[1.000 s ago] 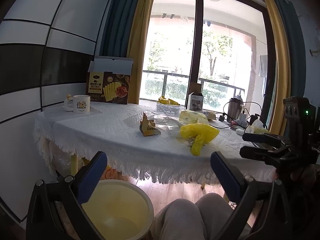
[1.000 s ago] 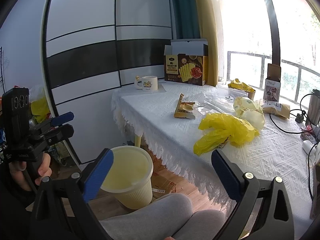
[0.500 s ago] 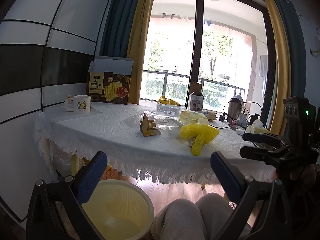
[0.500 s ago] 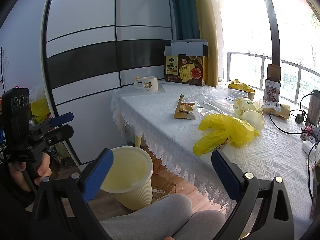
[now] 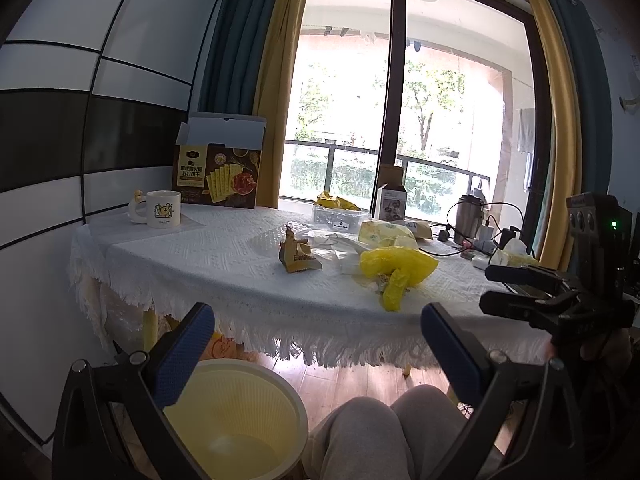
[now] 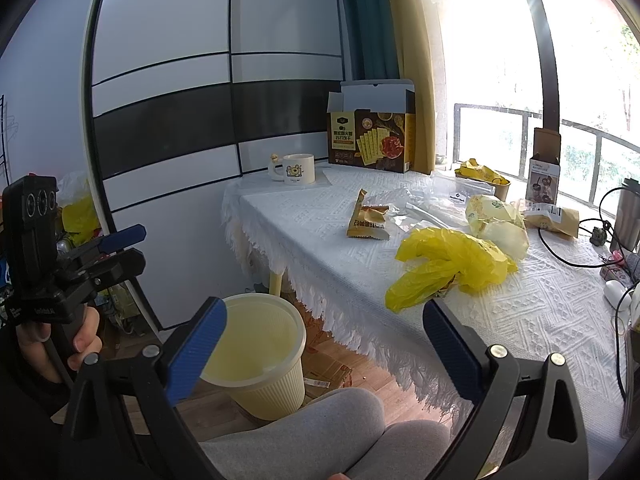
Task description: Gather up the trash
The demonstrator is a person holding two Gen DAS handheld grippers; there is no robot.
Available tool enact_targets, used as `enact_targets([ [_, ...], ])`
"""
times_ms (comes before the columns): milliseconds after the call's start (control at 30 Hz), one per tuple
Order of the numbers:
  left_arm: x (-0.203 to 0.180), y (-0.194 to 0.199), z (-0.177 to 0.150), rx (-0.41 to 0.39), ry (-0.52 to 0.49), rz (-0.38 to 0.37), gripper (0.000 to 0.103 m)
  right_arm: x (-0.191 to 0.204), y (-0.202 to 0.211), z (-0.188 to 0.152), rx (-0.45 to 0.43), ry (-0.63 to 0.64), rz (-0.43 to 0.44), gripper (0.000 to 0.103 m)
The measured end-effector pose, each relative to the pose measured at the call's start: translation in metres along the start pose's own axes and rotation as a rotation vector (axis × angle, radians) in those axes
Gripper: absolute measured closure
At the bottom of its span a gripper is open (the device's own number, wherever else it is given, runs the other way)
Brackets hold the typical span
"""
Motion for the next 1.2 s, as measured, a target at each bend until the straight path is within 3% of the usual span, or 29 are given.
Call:
enact_targets([
  [767, -0.002, -0.006, -0.001, 0.010, -0.016, 0.004, 0.000, -0.006, -0.006, -0.001, 0.007, -0.007, -0.003, 0.005],
  [1000, 0.000, -0.035, 0.001, 0.042, -0.101, 0.067, 0.000, -0.023, -0.019, -0.011, 0.028, -0.044, -0.027, 0.005],
  [1200, 0.009, -0.077, -0.003, 0.089, -0.090, 0.041, 0.000, -0.055, -0.040, -0.021, 0.059, -0.106, -0.112, 0.005],
])
Point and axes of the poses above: each gripper's, at about its wrist camera, not at the fingertips, and y roughly against the way its jaws point, x to its left, z to its top, the point moved 1 cm from there along -y, roughly the way its jaws point, and after that the axes turned 10 degrees about -x, right-handed, at the moved point
